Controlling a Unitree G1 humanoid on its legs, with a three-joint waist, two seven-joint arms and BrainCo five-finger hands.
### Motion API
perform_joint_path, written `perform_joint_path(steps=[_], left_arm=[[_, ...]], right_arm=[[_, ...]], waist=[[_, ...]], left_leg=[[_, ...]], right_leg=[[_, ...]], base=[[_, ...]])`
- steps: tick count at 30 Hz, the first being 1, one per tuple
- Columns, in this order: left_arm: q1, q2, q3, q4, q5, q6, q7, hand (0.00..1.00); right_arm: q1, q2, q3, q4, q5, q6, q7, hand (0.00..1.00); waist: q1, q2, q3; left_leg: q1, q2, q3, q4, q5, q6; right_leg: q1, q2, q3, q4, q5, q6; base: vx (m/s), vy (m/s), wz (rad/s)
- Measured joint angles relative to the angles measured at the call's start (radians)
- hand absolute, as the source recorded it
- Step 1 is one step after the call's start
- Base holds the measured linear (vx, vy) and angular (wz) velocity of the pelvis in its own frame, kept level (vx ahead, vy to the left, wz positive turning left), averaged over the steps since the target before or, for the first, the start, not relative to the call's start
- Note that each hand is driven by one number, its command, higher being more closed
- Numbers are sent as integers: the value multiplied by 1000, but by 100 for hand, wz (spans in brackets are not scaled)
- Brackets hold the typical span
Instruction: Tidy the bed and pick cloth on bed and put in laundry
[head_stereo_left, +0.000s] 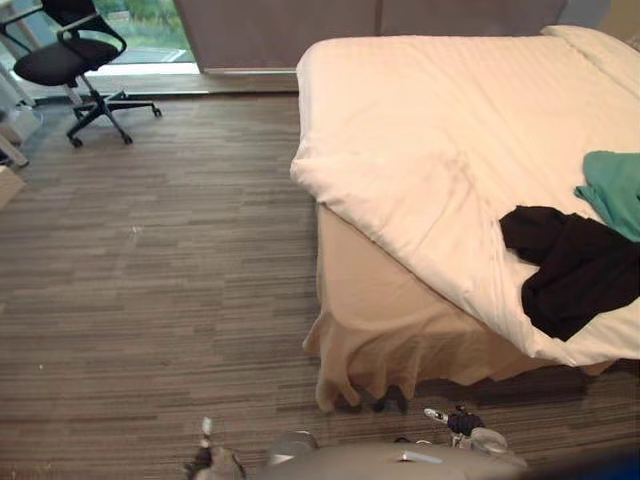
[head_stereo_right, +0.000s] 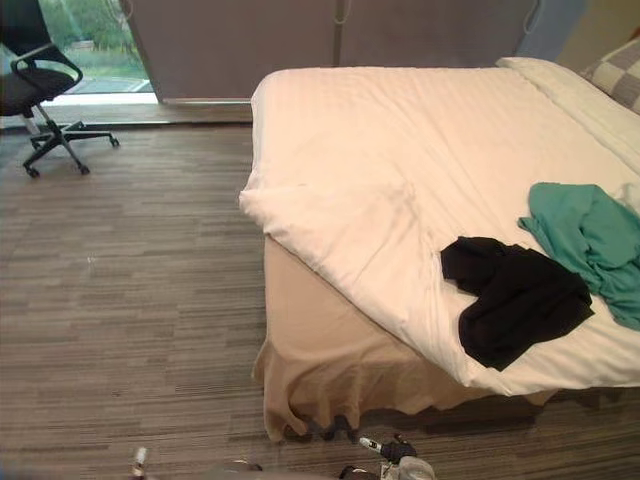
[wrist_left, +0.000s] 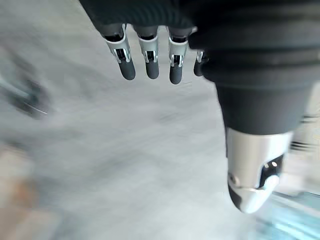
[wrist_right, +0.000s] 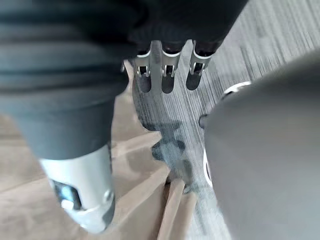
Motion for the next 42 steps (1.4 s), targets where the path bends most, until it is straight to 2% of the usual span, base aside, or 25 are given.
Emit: perform_joint_path(steps=[1, 3, 4, 6, 9, 11, 12, 13, 16, 18, 19, 21, 22, 25, 26, 27, 29, 30, 31, 34, 36, 37, 39, 42], left_arm=[[-13, 30, 19, -46, 9, -7, 14, 0], [-78, 150, 96, -168, 62, -19, 38, 0], [-124, 222, 143, -209, 92, -22, 29, 0], [-196, 331, 206, -249, 142, -22, -21, 0], [-270, 424, 239, -273, 206, -18, -115, 0], [-323, 484, 214, -318, 282, -16, -188, 0], [-338, 493, 196, -333, 303, -16, -197, 0], [-375, 519, 137, -356, 386, -15, -214, 0], [-444, 524, -16, -404, 588, -10, -200, 0], [-499, 519, -224, -478, 828, 37, -168, 0], [-510, 518, -269, -492, 866, 50, -168, 0], [-558, 507, -381, -486, 982, 115, -166, 0], [-572, 504, -402, -479, 1007, 132, -162, 0], [-679, 499, -518, -407, 1124, 222, -131, 0], [-713, 499, -558, -377, 1169, 269, -117, 0], [-724, 500, -572, -362, 1190, 291, -112, 0], [-759, 500, -615, -302, 1244, 377, -100, 0], [-769, 500, -625, -286, 1262, 403, -100, 0], [-786, 499, -640, -246, 1302, 466, -99, 0], [-795, 498, -647, -206, 1386, 588, -97, 0], [-811, 494, -647, -195, 1391, 631, -92, 0], [-828, 491, -647, -178, 1391, 635, -84, 0], [-857, 464, -634, -155, 1391, 652, -24, 0], [-864, 420, -615, -145, 1381, 672, 39, 0]], right_arm=[[6, 0, 0, -5, -1, 0, 3, 0], [22, -2, -5, -32, 0, -2, 15, 0], [27, -12, -4, -38, 1, -3, 17, 0], [43, -21, -9, -40, 21, -13, 17, 0], [72, -21, -28, -69, 41, -25, 18, 0], [84, -18, -31, -84, 45, -37, 18, 0], [89, -16, -31, -92, 48, -40, 18, 0], [99, -12, -33, -106, 53, -45, 17, 0], [104, -9, -41, -102, 78, -44, 17, 0], [111, -8, -59, -97, 162, -13, 19, 0], [112, -6, -71, -96, 179, -5, 20, 0], [117, 11, -134, -97, 244, 17, 28, 0], [122, 10, -148, -98, 254, 19, 31, 0], [179, 6, -193, -97, 276, 24, 35, 0], [206, 5, -205, -95, 277, 34, 37, 0], [216, 5, -206, -94, 277, 36, 37, 0], [238, 3, -216, -88, 276, 37, 38, 0], [240, 2, -215, -85, 275, 37, 39, 0], [246, 0, -213, -80, 273, 37, 45, 0], [248, -6, -187, -90, 270, 17, 58, 0], [238, -12, -171, -107, 277, 6, 58, 0], [229, -12, -163, -109, 282, 2, 60, 0], [209, -14, -150, -124, 285, -7, 76, 0], [186, -15, -122, -174, 304, -29, 97, 0]], waist=[[-1, 5, -4], [-8, 24, -16], [-10, 41, -27], [-13, 60, -45], [-16, 79, -68], [-26, 83, -78], [-28, 83, -78], [-29, 79, -80], [-34, 71, -93], [-45, 69, -106], [-49, 70, -110], [-93, 65, -111], [-102, 71, -108], [-126, 81, -102], [-136, 84, -100], [-146, 85, -99], [-173, 89, -89], [-178, 89, -84], [-185, 93, -79], [-201, 99, -47], [-204, 100, -30], [-206, 96, -18], [-219, 83, 25], [-221, 71, 59]], left_leg=[[2, 0, 5, -8, 4, 0], [13, 1, 14, -41, 25, -4], [12, 6, 24, -57, 32, -3], [27, 17, 56, -81, 33, -10], [30, 41, 123, -76, 30, -15], [35, 46, 147, -80, 34, -22], [37, 47, 150, -81, 34, -22], [49, 49, 168, -87, 35, -26], [56, 54, 202, -87, 31, -34], [62, 56, 246, -92, 31, -37], [63, 56, 256, -93, 32, -37], [86, 51, 299, -107, 35, -44], [95, 50, 312, -110, 37, -46], [119, 49, 354, -117, 38, -48], [127, 49, 368, -118, 41, -53], [130, 49, 369, -119, 44, -57], [138, 51, 395, -119, 46, -59], [140, 52, 400, -119, 46, -59], [133, 52, 423, -118, 46, -59], [97, 55, 453, -108, 52, -50], [39, 51, 473, -104, 54, -46], [22, 50, 473, -104, 57, -42], [-40, 47, 475, -103, 63, -33], [-88, 43, 499, -97, 70, -24]], right_leg=[[1, 0, 1, 0, 0, 0], [-7, 4, 5, 0, 0, 0], [-18, 11, 6, 0, 2, -1], [-20, 22, 18, -5, 4, -5], [-14, 34, 25, -22, 11, -9], [-15, 41, 40, -23, 11, -9], [-15, 43, 46, -24, 11, -10], [-15, 48, 62, -25, 12, -11], [-25, 58, 98, -26, 13, -13], [-45, 66, 138, -18, 12, -16], [-51, 68, 148, -16, 12, -16], [-55, 76, 186, -16, 13, -19], [-54, 77, 195, -16, 14, -20], [-54, 87, 237, -16, 16, -23], [-54, 90, 245, -16, 18, -26], [-53, 91, 250, -16, 18, -26], [-58, 99, 275, -16, 20, -29], [-61, 101, 281, -16, 20, -30], [-78, 105, 298, -13, 23, -33], [-148, 108, 340, 28, 22, -35], [-229, 106, 354, 65, 22, -35], [-254, 105, 356, 77, 22, -35], [-335, 104, 360, 120, 21, -35], [-414, 104, 381, 163, 21, -37]], base=[[-42, 0, -11], [-56, -38, -12], [-56, -56, -13], [-50, -56, -19], [-5, -47, -12], [20, -28, -11], [34, -17, -21], [35, -12, -25], [42, -3, -33], [69, 6, -47], [75, 7, -43], [61, 8, -49], [67, 6, -57], [66, -1, -43], [42, -12, -25], [48, -17, -27], [26, -17, -28], [-8, -22, -42], [-16, -19, -35], [-68, -15, -37], [-104, -19, -24], [-159, -44, -7], [-146, -50, 2], [-121, -45, -13]])
